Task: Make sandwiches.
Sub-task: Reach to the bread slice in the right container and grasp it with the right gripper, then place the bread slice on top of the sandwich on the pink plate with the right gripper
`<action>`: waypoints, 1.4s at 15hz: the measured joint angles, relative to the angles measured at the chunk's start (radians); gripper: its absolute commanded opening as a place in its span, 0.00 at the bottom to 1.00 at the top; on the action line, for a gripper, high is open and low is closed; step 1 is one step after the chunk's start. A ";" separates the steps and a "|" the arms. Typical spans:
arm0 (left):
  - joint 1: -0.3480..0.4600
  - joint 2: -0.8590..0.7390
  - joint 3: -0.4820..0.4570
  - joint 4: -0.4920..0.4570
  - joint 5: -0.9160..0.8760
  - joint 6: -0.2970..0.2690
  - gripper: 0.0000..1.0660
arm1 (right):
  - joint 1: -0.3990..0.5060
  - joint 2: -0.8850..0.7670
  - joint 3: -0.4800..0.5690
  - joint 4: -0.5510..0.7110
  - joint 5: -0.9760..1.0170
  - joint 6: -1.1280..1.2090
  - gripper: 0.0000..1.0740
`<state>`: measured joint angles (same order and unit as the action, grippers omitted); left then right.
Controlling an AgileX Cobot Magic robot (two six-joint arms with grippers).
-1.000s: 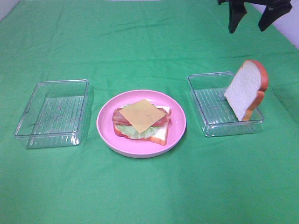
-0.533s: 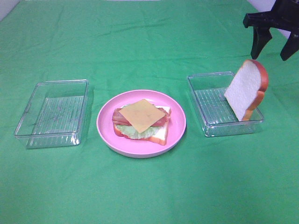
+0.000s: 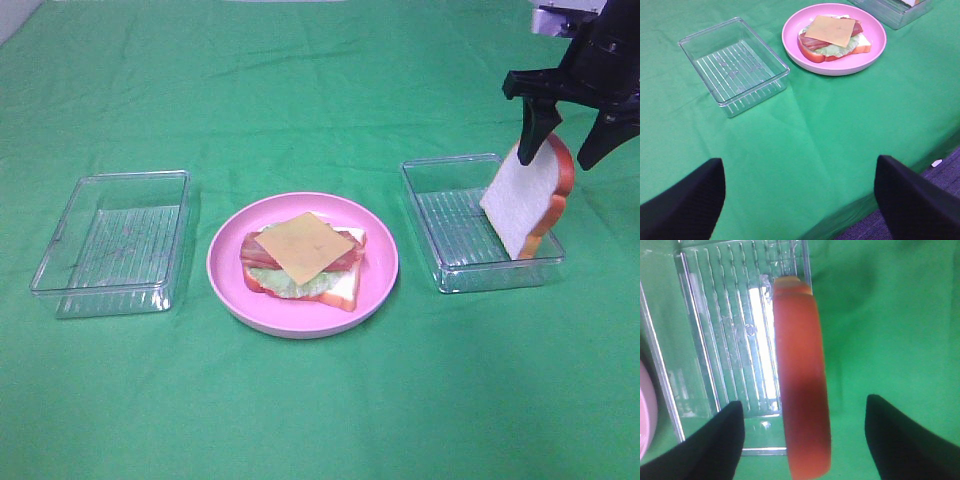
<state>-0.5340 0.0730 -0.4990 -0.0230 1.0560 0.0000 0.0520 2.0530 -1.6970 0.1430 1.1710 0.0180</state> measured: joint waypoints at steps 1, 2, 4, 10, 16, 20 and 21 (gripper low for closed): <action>0.000 0.000 0.000 0.000 0.000 0.000 0.73 | 0.000 0.009 0.000 0.000 -0.014 0.000 0.61; 0.000 0.000 0.000 0.000 0.000 0.000 0.73 | 0.000 0.020 0.000 -0.002 -0.033 0.000 0.58; 0.000 0.000 0.000 0.000 0.000 0.000 0.73 | 0.000 0.028 0.003 -0.009 -0.042 0.000 0.50; 0.000 0.000 0.000 0.000 0.000 0.000 0.73 | 0.000 0.034 0.005 -0.016 -0.044 0.008 0.00; 0.000 0.000 0.000 0.000 0.000 0.000 0.73 | 0.000 -0.048 0.005 0.036 -0.043 0.005 0.00; 0.000 0.000 0.000 0.000 0.000 0.000 0.73 | 0.000 -0.192 0.043 0.158 -0.042 -0.054 0.00; 0.000 0.000 0.000 0.000 0.000 0.000 0.73 | 0.000 -0.204 0.058 0.173 -0.048 -0.066 0.00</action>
<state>-0.5340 0.0730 -0.4990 -0.0230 1.0560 0.0000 0.0520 1.8490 -1.6390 0.3160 1.1230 -0.0480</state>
